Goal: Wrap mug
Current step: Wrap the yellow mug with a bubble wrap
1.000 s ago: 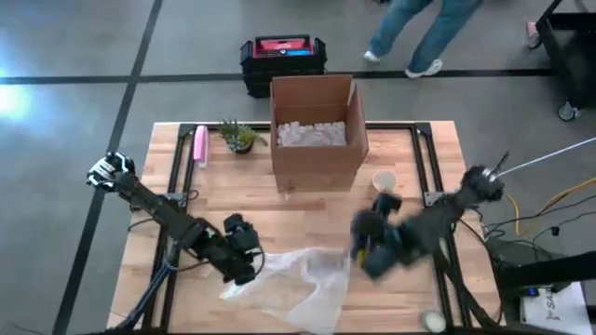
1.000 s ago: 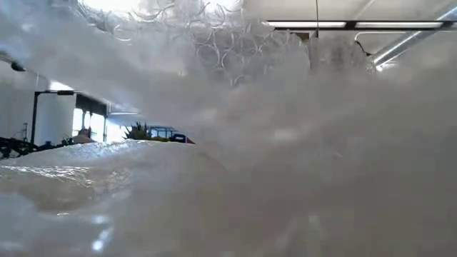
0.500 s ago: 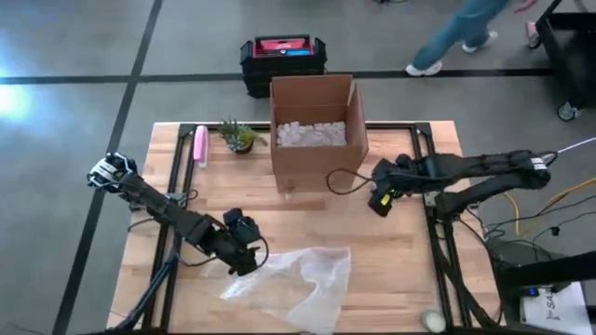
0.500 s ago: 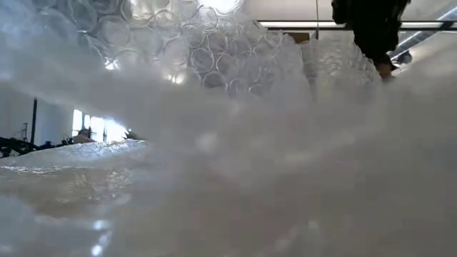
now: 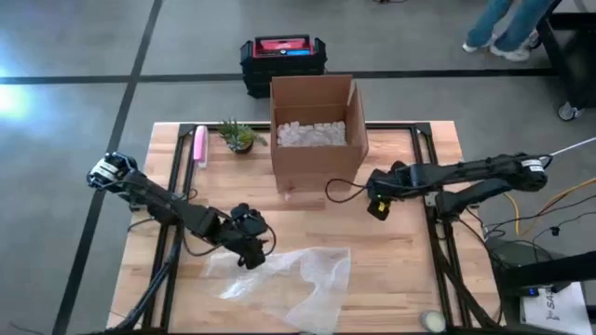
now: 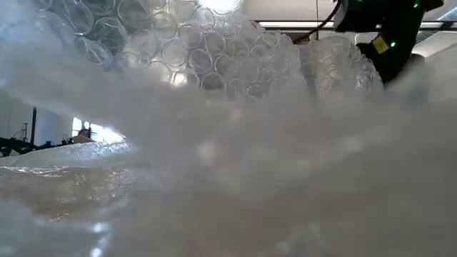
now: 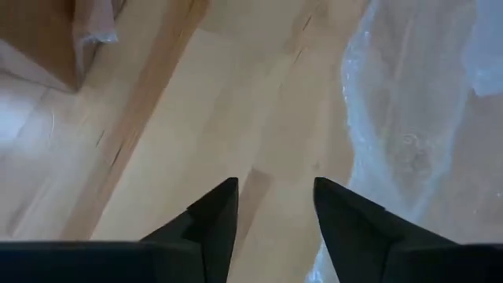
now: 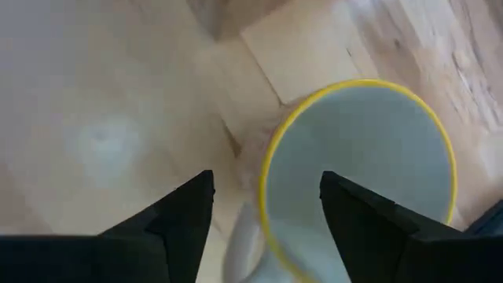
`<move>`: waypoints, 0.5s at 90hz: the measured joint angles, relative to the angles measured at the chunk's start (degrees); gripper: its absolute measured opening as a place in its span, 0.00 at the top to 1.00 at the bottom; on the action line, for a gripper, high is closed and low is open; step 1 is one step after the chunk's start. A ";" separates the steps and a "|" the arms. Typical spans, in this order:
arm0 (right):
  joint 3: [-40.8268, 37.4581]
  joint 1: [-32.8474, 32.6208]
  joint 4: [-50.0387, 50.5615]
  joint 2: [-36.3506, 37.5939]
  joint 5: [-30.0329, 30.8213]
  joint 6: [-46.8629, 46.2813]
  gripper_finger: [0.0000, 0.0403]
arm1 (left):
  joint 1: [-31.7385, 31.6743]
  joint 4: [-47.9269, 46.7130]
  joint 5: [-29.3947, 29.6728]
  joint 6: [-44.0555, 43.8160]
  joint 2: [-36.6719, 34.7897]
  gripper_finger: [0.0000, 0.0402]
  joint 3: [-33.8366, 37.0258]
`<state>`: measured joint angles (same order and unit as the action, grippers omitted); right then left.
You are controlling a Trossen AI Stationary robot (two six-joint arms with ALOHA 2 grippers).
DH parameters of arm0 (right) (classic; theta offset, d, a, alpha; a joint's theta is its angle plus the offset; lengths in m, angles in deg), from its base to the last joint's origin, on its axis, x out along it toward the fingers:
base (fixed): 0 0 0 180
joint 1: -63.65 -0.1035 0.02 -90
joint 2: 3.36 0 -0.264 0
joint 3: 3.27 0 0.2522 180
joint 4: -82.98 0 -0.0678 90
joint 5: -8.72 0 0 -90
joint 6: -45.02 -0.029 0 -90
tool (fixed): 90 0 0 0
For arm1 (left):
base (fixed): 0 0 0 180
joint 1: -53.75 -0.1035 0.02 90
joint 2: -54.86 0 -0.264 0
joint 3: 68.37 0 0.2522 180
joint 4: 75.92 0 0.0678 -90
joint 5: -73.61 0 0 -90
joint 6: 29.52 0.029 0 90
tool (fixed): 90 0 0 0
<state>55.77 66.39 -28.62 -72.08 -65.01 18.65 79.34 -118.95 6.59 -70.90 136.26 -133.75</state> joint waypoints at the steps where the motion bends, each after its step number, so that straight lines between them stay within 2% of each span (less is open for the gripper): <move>1: 0.00 0.18 0.01 -0.20 -0.10 0.35 0.51 | 0.00 0.00 0.00 0.03 0.00 0.63 0.00; 9: 0.00 0.84 -0.10 -1.64 -0.93 2.51 0.62 | 0.04 0.00 0.00 0.08 0.01 0.64 0.00; 21: 0.01 0.52 -0.19 -2.61 -4.26 4.78 0.90 | 0.24 0.00 0.00 -0.11 0.02 0.70 0.00; 24: 0.17 0.11 0.15 -2.40 -4.62 4.57 0.95 | 0.33 0.00 0.00 -0.11 0.02 0.71 0.02; 36: 3.41 -3.87 2.55 -0.28 -7.52 2.12 0.97 | 1.08 -0.69 -0.01 -0.20 0.04 0.79 0.02; 45: 8.82 -10.56 3.47 0.54 -9.08 -1.04 0.98 | 2.20 -2.10 -0.03 -0.84 0.04 0.85 0.02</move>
<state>64.59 55.83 -25.15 -71.54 -74.08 17.61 81.54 -121.06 6.56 -71.74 136.31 -133.72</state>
